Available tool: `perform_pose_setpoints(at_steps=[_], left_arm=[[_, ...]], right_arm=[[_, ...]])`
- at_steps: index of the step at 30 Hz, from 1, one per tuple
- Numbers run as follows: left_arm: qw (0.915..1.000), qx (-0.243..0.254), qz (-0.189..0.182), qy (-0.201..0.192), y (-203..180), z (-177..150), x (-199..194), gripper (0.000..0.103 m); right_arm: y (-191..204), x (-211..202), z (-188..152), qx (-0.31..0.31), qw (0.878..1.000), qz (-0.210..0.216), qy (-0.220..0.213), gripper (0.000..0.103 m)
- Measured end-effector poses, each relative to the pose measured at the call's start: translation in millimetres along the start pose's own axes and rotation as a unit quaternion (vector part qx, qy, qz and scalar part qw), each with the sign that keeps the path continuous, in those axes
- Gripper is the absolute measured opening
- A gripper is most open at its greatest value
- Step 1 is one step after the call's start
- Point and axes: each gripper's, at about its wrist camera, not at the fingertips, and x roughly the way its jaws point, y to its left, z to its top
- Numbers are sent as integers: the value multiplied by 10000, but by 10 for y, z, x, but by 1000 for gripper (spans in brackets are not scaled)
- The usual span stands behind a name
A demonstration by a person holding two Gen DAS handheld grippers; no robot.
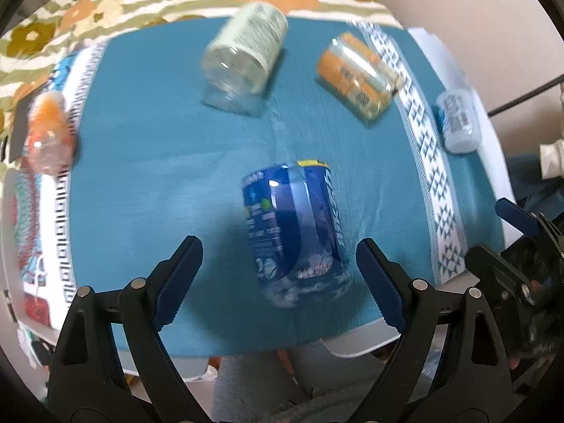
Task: Flip cup upright
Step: 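Lift the blue cup with the left gripper and carry it toward the right gripper, then grasp the blue cup with the right gripper while the left gripper releases it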
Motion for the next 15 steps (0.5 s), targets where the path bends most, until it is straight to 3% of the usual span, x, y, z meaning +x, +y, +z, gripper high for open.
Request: perform_pose_setpoints(at_steps=[3,8,15], left_arm=[[9998,-86,76,-177,105,-34,-199,103],[9990,-157,280,-296,385,-87,-391,103],[9979,-382,347,-401,892,-178,-474,103]], right_arm=[[52,10,160,-77,9992,43,381,101],[268,-5,452,-347,9970,162,677,102],[599,450,741,-270,9830,603,1711,102]])
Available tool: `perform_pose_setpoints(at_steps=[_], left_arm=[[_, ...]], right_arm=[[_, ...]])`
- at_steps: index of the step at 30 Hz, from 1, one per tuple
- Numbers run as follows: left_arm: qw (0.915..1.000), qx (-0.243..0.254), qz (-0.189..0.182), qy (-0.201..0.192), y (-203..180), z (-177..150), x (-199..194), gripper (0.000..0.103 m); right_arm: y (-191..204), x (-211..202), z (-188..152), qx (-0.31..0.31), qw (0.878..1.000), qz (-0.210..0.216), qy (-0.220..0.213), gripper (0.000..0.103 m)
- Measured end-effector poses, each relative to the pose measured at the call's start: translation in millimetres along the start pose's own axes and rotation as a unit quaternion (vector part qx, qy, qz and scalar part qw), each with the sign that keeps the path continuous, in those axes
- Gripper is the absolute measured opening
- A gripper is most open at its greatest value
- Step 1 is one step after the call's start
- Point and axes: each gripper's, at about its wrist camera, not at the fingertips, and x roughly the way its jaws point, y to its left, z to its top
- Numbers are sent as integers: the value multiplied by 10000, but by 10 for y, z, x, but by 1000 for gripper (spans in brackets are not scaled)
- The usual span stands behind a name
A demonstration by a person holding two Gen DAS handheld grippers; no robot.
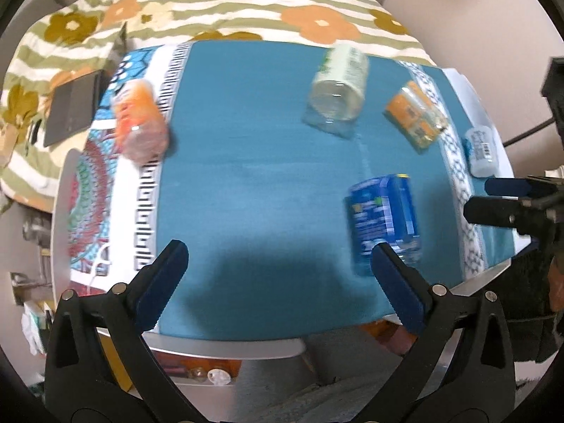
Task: Flip cup upright
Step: 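Grasp the blue cup with the right gripper while the left gripper releases it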
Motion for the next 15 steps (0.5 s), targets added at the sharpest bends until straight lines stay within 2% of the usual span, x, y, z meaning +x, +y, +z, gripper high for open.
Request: perform_pose_setpoints(at_steps=[5,10,15], left_arm=[[9999,-58,140,46,312,-20,116,103],[9991,-292,56,297,599,-13,335,103],[9984,-366,4,431,721,2,478,103]], right_arm=[[80,393,254,289,9970,410,588,101],[110,710,410,587,9921,550,964,100],[84,884,488,796,9875,600,1222,91]])
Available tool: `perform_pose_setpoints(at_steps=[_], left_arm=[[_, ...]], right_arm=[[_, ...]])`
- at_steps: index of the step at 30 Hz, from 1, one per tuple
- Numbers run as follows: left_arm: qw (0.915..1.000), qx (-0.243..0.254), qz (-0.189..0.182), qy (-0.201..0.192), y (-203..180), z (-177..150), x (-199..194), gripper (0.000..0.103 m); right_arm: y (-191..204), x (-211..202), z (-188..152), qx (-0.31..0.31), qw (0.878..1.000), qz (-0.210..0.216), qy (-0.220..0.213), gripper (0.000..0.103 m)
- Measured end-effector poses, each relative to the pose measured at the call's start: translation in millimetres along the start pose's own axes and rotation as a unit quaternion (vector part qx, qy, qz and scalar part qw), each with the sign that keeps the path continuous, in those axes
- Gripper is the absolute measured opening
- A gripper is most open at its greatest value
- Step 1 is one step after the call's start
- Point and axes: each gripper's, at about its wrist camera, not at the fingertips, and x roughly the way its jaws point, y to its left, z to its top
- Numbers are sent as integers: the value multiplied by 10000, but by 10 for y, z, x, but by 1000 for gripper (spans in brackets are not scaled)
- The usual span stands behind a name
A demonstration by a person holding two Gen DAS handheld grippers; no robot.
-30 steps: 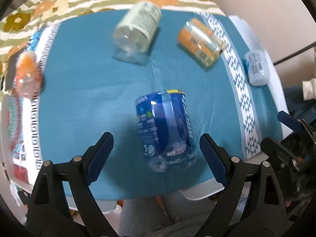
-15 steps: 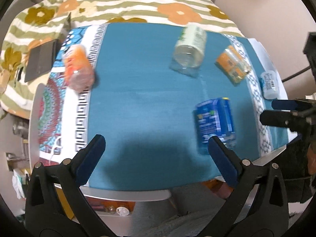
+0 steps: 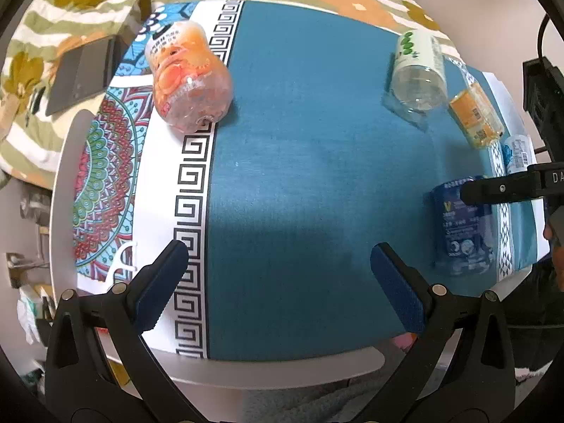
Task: Flip cup upright
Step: 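Grasp the blue cup with the right gripper while the left gripper releases it, then rotate the blue cup rim-up with the right gripper and lower it to the cloth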
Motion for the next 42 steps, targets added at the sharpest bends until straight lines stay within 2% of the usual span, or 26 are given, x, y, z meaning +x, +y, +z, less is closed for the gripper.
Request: perform_pose_setpoints(at_steps=[5,7,10,16,19,21,23,24,25,27,29,33,36,42], left_arm=[[9998,-131,-150,101,53,64,94,103],[9998,-101,-148,104,57,80,110,103],[9998,-84,-162,111,61,91,117,103],[9998,-35,-183,79,38,127,45,103],[9998,39,-181,-41,-15,170,-66,103],[9997,75,-192,-119,-37,193,-127,103],[9996,105,-207,-152,-63,238,-171,103],[9995,127,-212,-170,-82,260,-188,103],[9994,171,-208,-194,-104,278,-206,103],[9992,291,-190,-217,-140,287,-227,103],[9986,466,-115,-237,-188,294,-227,103],[9982,573,-87,-172,-168,250,-162,103],[9981,599,-63,-100,-131,215,-91,103],[9976,684,-36,-99,-93,196,-79,103]], right_arm=[[-53,134,41,249,9991,166,298,83],[-55,139,51,243,9990,154,330,74],[-74,147,68,227,9988,215,380,55],[-33,52,26,114,9997,104,192,54],[0,-183,-54,139,9992,218,-294,54],[28,-447,-149,167,9934,142,-1129,54],[79,-635,-297,220,9756,-26,-2185,54],[92,-674,-358,262,9661,-90,-2567,54],[114,-694,-436,314,9498,-187,-3108,54],[121,-670,-475,287,9296,-394,-3652,54],[160,-550,-460,172,9161,-631,-3955,54],[281,-381,-450,96,9016,-826,-4245,54],[307,-323,-451,37,8930,-967,-4395,54],[332,-219,-491,-28,8850,-1204,-4497,54]])
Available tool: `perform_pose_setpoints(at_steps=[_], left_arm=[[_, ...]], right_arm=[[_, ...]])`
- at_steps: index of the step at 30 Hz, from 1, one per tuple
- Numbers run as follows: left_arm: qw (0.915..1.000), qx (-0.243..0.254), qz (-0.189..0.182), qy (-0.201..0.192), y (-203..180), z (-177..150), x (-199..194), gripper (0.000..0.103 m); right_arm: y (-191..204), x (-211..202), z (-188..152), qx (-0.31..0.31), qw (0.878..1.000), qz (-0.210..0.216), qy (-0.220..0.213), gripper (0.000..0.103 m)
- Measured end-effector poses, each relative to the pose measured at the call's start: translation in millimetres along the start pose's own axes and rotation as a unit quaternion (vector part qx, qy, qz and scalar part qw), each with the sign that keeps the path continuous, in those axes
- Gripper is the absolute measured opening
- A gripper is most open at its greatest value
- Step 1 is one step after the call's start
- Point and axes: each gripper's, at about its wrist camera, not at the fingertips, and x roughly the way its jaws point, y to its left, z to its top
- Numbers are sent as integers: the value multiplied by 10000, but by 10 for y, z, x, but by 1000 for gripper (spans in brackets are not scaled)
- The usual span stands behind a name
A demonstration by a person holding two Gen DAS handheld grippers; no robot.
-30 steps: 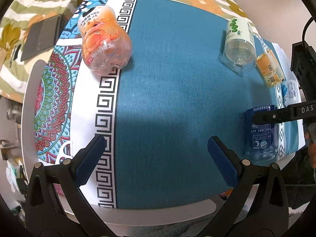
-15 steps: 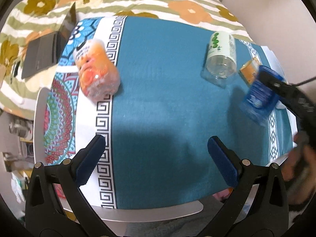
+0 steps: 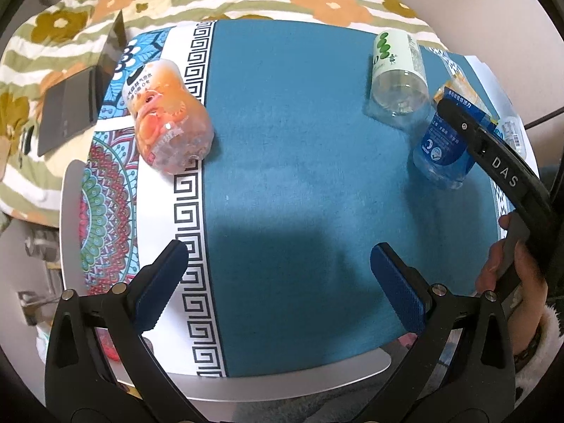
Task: Flip cup upright
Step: 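Rotate the blue cup rim-up with the right gripper and lower it to the cloth, then open the right gripper and release the upright blue cup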
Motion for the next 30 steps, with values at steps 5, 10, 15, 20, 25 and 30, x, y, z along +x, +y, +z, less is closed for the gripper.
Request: perform_pose_setpoints(at_steps=[5,10,15,20,25,30], left_arm=[[10000,53,-22,-13,-5,5,-10,103],[10000,65,-57,-28,-18,-7,-24,103],[10000,24,-48,-38,-4,-40,-27,103],[10000,-37,-26,-24,5,-93,-13,103],[10000,-52,-4,-74,-12,-140,-54,103],[9998,-101,8,-179,-9,-182,-136,103]], right_arm=[[81,-18,-23,-248,9995,-151,91,54],[101,-47,-123,-401,9983,-202,374,54],[42,-44,-261,-383,9972,-199,616,54],[57,-50,-279,-510,9966,-230,606,54],[40,-35,-272,-438,9969,-216,611,70],[1,-67,-257,-336,9978,-49,563,96]])
